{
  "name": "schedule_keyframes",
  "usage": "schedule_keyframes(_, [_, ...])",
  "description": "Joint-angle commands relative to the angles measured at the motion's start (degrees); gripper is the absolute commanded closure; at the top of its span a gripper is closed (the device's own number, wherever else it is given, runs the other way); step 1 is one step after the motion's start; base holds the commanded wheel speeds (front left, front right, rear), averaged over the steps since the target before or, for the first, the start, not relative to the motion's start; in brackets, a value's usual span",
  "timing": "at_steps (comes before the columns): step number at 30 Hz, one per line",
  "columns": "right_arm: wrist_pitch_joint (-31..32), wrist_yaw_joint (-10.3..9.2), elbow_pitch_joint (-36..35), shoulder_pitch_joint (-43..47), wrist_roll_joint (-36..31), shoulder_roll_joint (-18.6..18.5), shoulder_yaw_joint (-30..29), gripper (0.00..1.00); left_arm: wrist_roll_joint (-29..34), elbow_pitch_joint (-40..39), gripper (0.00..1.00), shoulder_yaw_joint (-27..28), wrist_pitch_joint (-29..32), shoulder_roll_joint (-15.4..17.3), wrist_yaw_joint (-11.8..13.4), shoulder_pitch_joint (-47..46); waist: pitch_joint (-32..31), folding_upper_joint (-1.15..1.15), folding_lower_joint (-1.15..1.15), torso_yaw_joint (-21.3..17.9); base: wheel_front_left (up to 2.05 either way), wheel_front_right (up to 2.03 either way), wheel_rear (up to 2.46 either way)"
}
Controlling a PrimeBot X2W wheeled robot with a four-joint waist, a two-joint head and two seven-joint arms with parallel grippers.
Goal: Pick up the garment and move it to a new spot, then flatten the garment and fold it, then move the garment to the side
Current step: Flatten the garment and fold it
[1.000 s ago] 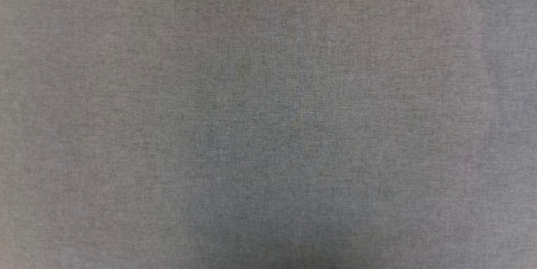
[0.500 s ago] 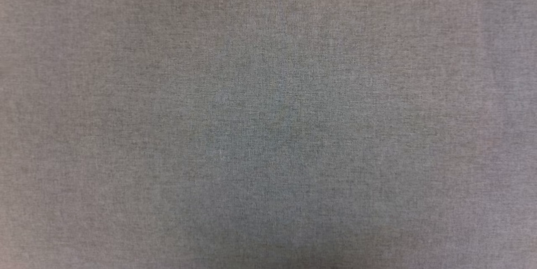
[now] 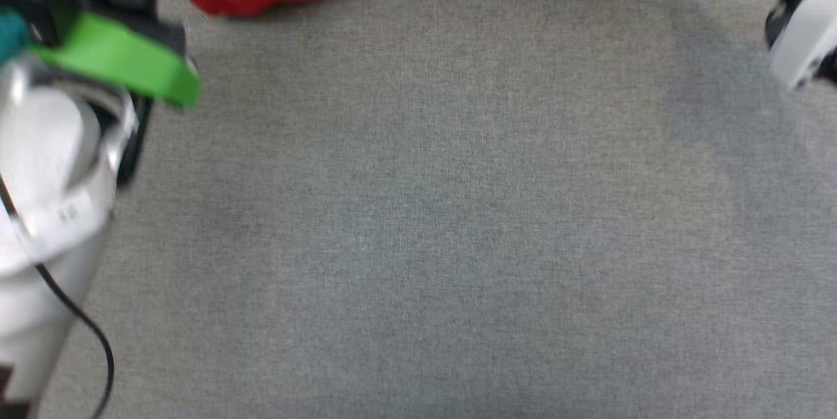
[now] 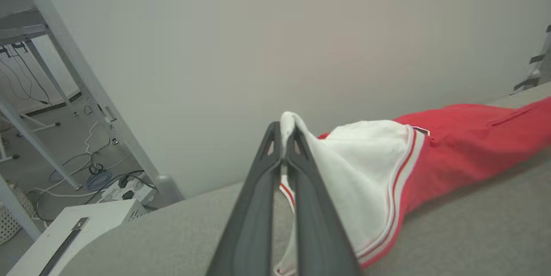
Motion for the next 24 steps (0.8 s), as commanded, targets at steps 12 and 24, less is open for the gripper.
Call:
schedule_keyframes(12, [-0.38,0.00,-4.46,20.70,5.19,-4.06,2.91,1.00,-8.50,-10.32,1.00,-2.14,2.72,2.17,4.33,32.51,-13.46,0.00,0.00,1.44,0.00,0.00,0.00])
schedule_keyframes(24, [2.96,0.00,-10.46,37.58,8.93,-7.78,6.00,1.00,-18.65,-12.88,1.00,-4.24,9.16,5.46,3.84,50.57,-22.12,0.00,0.00,1.11,0.00,0.00,0.00])
